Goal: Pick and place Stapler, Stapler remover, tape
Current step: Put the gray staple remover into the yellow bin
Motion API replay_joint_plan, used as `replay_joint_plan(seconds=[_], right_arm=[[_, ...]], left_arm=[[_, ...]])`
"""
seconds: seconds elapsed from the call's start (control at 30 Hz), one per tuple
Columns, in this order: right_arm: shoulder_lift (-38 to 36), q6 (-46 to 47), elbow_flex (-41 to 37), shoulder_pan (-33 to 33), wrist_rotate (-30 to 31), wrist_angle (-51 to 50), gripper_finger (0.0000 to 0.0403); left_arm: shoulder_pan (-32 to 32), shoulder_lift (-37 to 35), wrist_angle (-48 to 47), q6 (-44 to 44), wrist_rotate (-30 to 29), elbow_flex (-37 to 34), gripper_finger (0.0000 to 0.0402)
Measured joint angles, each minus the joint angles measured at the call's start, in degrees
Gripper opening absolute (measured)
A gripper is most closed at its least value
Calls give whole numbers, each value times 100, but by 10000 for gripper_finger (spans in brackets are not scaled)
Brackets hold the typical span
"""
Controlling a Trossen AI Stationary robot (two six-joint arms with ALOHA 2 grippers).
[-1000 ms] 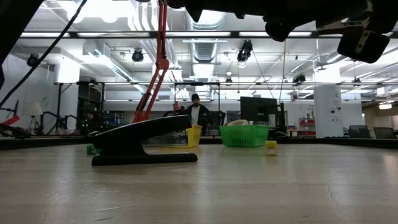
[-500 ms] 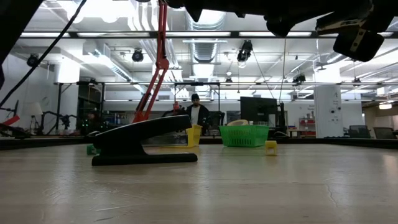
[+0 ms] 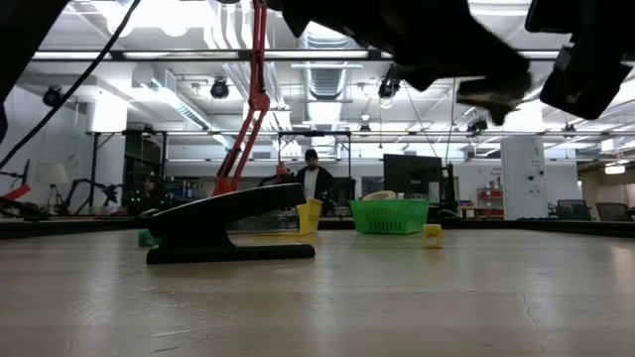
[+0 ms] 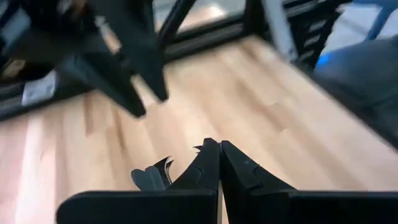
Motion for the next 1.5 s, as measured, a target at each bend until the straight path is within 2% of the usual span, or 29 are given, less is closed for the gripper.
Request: replay_joint_plan(seconds=[0.17, 0.4, 0.63, 0.73, 0.83, 0.97, 1.1, 1.13, 1.23, 1.37, 1.5], right_arm=[[0, 31, -165, -4, 328, -34, 134], [0, 319, -527, -2, 621, 15, 160], [7, 332, -773, 0, 941, 297, 158], [7, 276, -858, 0, 961, 495, 153], [9, 211, -895, 0, 986, 597, 149], [11, 148, -923, 0, 1060, 816, 149], [9, 70, -927, 7, 1087, 1071, 152], [9, 24, -927, 7, 1087, 1101, 152], [31, -146, -938, 7, 1214, 1183, 149], [86, -201, -936, 7, 1638, 1207, 143], [89, -202, -943, 7, 1821, 1217, 137]], left_arm=[[15, -130, -558, -11, -1166, -19, 2], [92, -248, -1767, -345, -2733, -97, 2], [84, -761, -1199, -342, -4158, -693, 3], [84, -1039, -610, -307, -4830, -1221, 4], [119, -1391, -11, -255, -5249, -1872, 7], [372, -1885, 1062, -351, -5308, -2887, 6], [758, -2132, 2527, -763, -5842, -3903, 8], [872, -2167, 2868, -871, -5825, -4116, 9], [1251, -2225, 3379, -1242, -5531, -4624, 11], [1664, -2268, 3555, -1612, -4729, -4929, 6], [1865, -2226, 3569, -1910, -4664, -4981, 10]])
